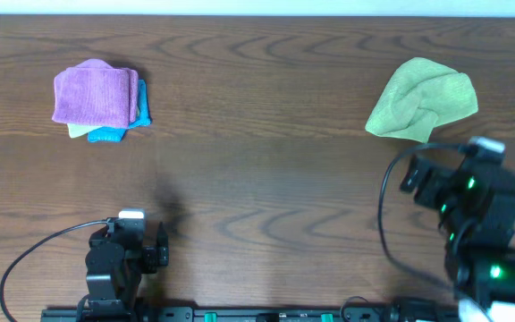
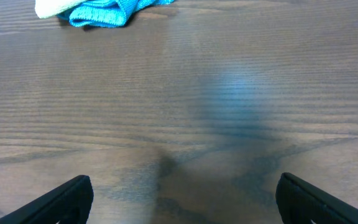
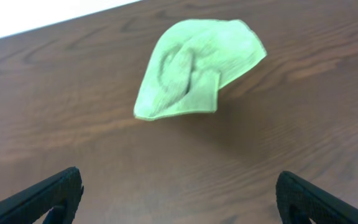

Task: Fold the cloth
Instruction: 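Reach the right gripper to the green cloth and grasp its edge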

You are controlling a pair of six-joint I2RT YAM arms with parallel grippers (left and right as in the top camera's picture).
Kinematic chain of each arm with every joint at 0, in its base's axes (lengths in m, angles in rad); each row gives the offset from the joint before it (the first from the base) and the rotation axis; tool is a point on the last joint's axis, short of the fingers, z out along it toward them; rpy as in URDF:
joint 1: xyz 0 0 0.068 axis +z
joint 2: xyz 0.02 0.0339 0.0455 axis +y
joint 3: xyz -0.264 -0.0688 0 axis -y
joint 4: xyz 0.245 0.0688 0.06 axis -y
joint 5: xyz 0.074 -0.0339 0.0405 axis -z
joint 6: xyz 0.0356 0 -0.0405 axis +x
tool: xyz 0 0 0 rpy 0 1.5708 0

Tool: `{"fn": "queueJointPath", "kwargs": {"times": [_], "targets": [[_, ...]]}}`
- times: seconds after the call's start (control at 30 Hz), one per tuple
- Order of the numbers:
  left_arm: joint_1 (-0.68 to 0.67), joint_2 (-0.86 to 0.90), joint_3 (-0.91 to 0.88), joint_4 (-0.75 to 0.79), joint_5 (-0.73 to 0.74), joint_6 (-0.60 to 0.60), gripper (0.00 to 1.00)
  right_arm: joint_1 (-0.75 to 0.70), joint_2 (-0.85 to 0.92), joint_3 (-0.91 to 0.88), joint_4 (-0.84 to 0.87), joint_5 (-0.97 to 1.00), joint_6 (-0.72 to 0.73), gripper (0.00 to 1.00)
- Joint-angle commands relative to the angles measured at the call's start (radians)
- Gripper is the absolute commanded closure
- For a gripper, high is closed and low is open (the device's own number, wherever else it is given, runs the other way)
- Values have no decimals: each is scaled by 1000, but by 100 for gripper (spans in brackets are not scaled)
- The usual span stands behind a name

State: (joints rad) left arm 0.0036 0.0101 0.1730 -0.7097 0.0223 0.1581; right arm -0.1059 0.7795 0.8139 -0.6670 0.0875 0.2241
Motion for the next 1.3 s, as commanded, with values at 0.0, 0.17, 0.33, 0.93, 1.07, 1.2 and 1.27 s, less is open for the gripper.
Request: {"fn": "queueJointPath", "kwargs": {"times": [0.0, 0.17, 0.33, 0.93, 1.07, 1.2, 1.27], "targets": [[-3, -6, -12, -18, -4, 14, 5, -36, 112, 100, -2, 21, 34, 1], [-3, -6, -12, -18, -4, 14, 5, -63, 277, 213, -2, 21, 34, 1], [-3, -6, -12, -18, -4, 14, 5, -88, 430, 292, 24, 13, 34, 1], [-3, -6, -12, -18, -4, 14, 5, -172, 853, 312, 380, -148, 34, 1], [-3, -6, -12, -18, -4, 14, 5, -174, 871, 310, 380, -134, 33, 1], [-3, -6, -12, -18, -4, 14, 5, -176, 894, 310, 415, -118, 34, 1], [-3, -6, -12, -18, -4, 14, 5, -187, 927, 310, 447, -118, 34, 1]]}}
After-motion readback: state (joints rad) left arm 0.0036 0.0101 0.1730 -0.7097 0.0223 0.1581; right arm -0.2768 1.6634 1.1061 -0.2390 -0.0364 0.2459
